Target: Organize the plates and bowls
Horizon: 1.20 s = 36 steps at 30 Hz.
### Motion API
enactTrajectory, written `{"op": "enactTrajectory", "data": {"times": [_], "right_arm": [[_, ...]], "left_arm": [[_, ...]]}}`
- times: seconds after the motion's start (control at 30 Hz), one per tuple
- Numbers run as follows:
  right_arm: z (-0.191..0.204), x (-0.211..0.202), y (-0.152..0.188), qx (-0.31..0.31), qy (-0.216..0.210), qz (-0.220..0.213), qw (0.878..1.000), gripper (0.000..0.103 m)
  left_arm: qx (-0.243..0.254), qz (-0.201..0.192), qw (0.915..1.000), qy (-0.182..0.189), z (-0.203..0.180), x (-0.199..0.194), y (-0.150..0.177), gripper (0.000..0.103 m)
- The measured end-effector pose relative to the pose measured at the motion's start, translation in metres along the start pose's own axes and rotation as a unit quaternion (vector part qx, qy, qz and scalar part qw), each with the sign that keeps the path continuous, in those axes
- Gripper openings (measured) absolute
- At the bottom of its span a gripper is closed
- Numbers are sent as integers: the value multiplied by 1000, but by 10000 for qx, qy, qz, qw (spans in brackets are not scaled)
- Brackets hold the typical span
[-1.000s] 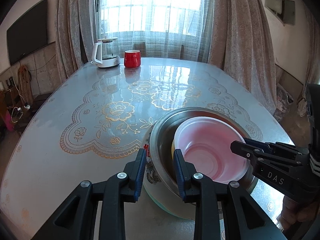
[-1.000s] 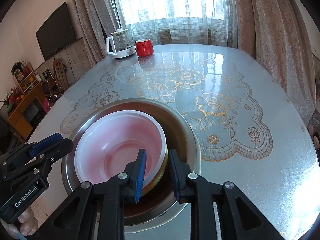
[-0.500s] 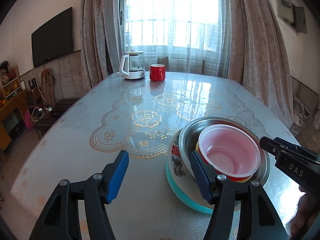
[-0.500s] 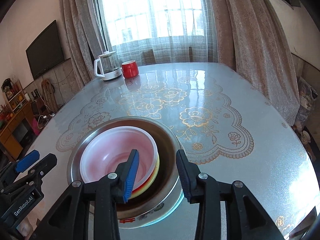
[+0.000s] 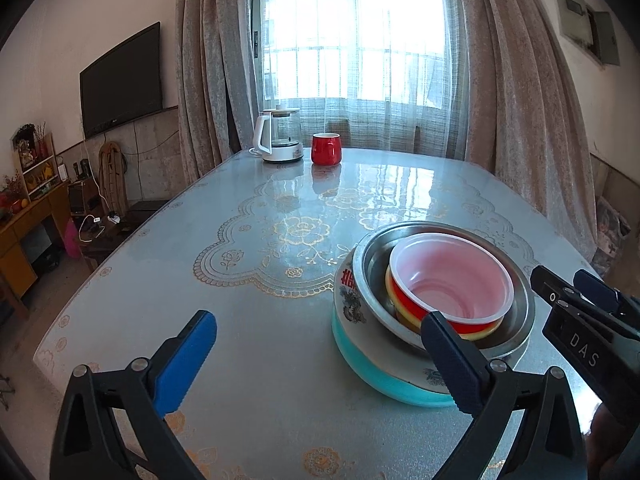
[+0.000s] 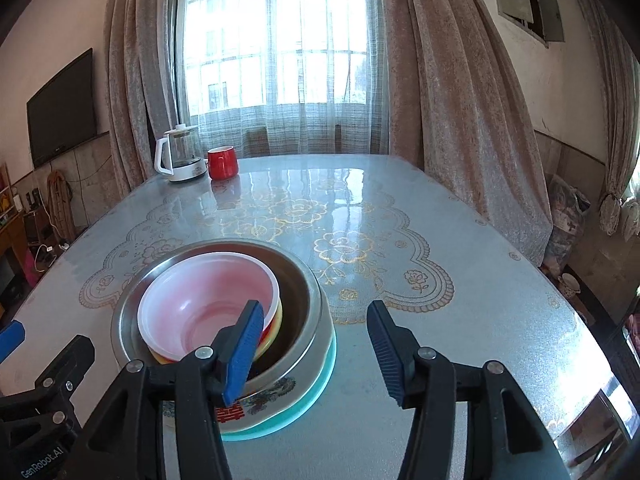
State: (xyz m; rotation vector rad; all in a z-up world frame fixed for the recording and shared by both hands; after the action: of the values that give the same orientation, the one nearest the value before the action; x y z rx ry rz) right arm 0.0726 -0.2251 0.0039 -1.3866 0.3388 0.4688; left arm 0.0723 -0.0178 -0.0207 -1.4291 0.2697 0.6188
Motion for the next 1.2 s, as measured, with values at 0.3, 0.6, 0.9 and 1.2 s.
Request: {"op": "enactTrajectory", "data": {"times": [0.3,0.6,0.9,1.2], "right_arm": [[5,-3,2,-99,-35,-25,9999,57],[4,-5,4,-40,-28,-33,10000,57],[8,-5,5,-99,-19,-24,9999,57],[10,-2,5,-89,-43,1,10000,57]], "left_arm": [[-13,119,9999,37,-1,-3,5,103],[-24,40,10000,29,1,-6,4,103],[-89,46,9999,34,4,-5,3,103],[-74,31,9999,109,3,-5,1,103]]}}
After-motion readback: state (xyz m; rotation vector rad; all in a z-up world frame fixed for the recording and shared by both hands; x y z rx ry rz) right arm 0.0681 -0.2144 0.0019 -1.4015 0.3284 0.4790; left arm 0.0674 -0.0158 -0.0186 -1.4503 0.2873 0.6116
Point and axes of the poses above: each gripper's, at about its wrist camera, not at the fingertips, and x roughly the way its jaws point, z to its left, y to its underside, the point moved 10 cm from there along x, roughly the way its jaws point, and after that the axes turned 15 degrees about -y, right-handed, at the moved point
